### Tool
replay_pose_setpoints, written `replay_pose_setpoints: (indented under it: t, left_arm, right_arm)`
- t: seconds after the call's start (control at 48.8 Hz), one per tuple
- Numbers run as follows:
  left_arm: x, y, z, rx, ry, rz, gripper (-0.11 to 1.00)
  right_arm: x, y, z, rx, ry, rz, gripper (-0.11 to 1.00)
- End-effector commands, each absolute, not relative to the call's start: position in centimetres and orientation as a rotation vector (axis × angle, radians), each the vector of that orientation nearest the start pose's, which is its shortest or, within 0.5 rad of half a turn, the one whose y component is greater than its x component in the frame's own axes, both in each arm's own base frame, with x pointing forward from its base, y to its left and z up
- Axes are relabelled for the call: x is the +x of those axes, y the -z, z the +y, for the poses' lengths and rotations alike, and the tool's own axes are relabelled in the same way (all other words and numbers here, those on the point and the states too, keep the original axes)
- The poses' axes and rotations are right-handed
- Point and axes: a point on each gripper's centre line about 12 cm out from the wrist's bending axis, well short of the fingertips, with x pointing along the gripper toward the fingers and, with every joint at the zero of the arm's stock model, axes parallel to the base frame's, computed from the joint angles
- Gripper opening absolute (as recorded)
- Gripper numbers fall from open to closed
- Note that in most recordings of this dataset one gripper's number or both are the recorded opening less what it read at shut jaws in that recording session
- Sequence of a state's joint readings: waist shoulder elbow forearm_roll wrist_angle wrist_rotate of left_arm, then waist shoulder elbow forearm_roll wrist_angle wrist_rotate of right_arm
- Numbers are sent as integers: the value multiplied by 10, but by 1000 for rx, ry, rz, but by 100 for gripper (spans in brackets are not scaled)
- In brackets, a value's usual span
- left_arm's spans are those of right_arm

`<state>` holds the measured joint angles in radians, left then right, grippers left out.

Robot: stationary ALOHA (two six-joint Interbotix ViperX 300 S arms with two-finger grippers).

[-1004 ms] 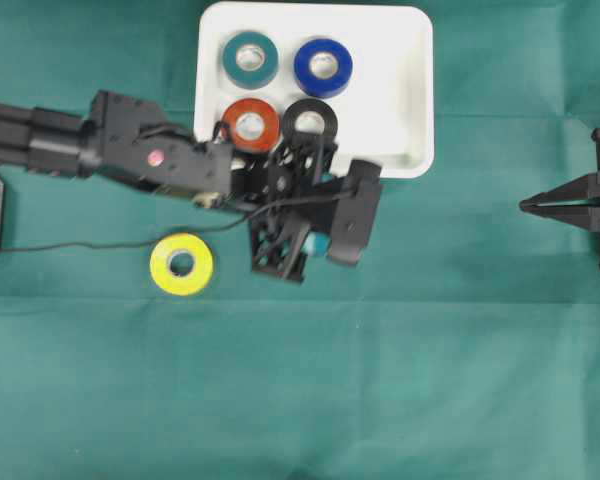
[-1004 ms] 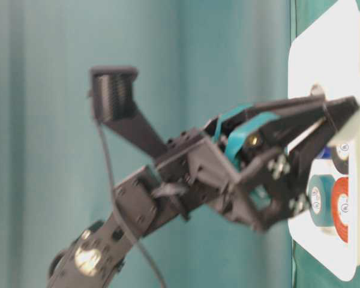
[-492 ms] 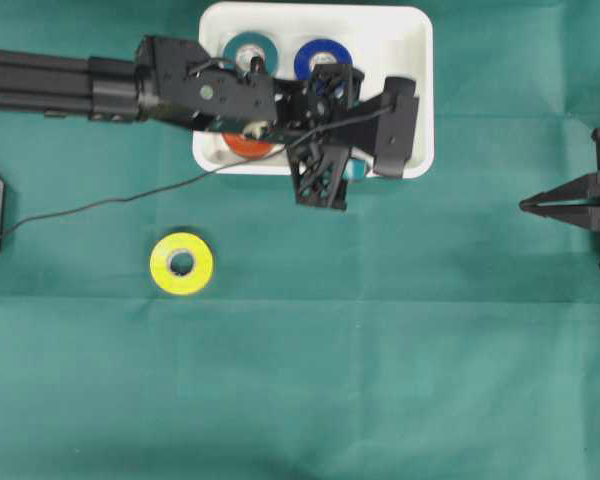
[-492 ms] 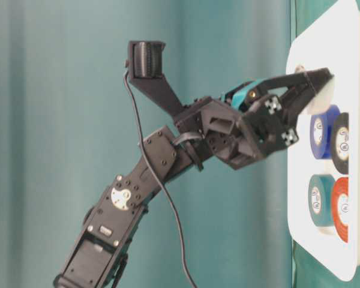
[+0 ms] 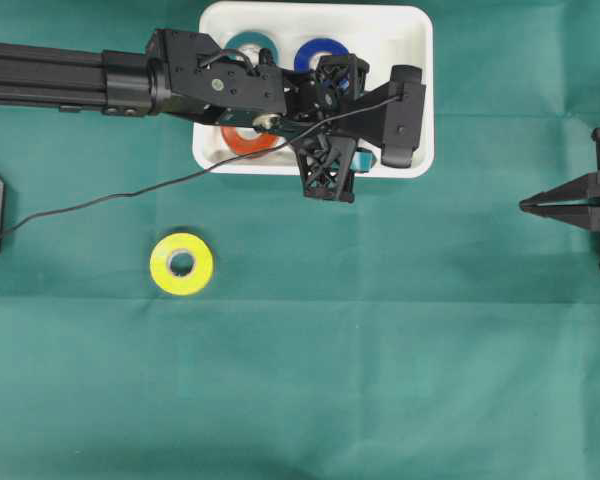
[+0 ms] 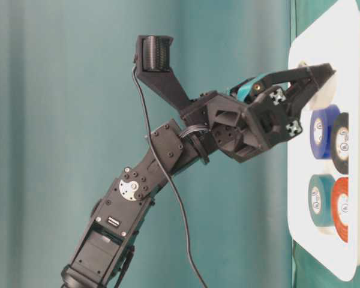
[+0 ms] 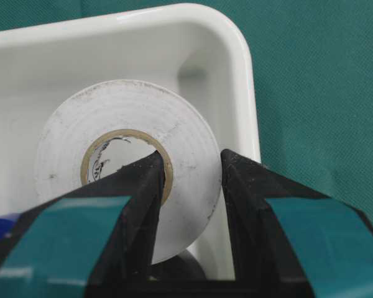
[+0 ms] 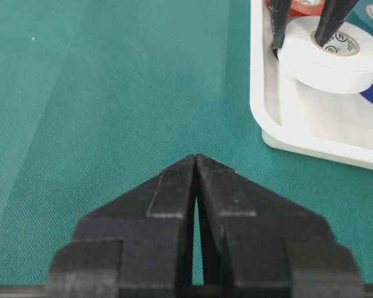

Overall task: Put the tape into the white case with the left arm.
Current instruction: 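Carry the white roll into the tray's right side, then release the white roll and retract the left gripper leftward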

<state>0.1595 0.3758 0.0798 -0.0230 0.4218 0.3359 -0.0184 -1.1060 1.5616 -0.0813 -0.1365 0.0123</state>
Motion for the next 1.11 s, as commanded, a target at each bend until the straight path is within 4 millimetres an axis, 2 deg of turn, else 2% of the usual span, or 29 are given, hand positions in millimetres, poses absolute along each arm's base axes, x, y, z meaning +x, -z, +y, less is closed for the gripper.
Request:
replay_pose_setpoints:
  t: [0.0, 0.143, 0.184, 0.225, 0.656, 0.902, 1.086]
  left_arm:
    - [508, -182, 81, 228, -11, 837, 38]
    - [504, -186, 80, 227, -12, 835, 80]
    - [502, -187, 80, 227, -12, 835, 89]
    - [500, -188, 79, 227, -12, 835, 93]
    - [481, -200, 65, 232, 8, 834, 91]
    - [444, -216, 36, 252, 57, 825, 91]
    - [410, -215, 21, 257, 86, 845, 91]
  right_arm:
    - [142, -150, -1, -63, -4, 304, -9]
    - [142, -149, -1, -66, -5, 304, -9]
    - [142, -149, -1, -64, -3, 304, -9]
    - [142, -150, -1, -64, -5, 303, -9]
    - [142, -149, -1, -64, -5, 306, -9]
    - [142, -149, -1, -64, -5, 304, -9]
    - [142, -150, -1, -63, -4, 303, -9]
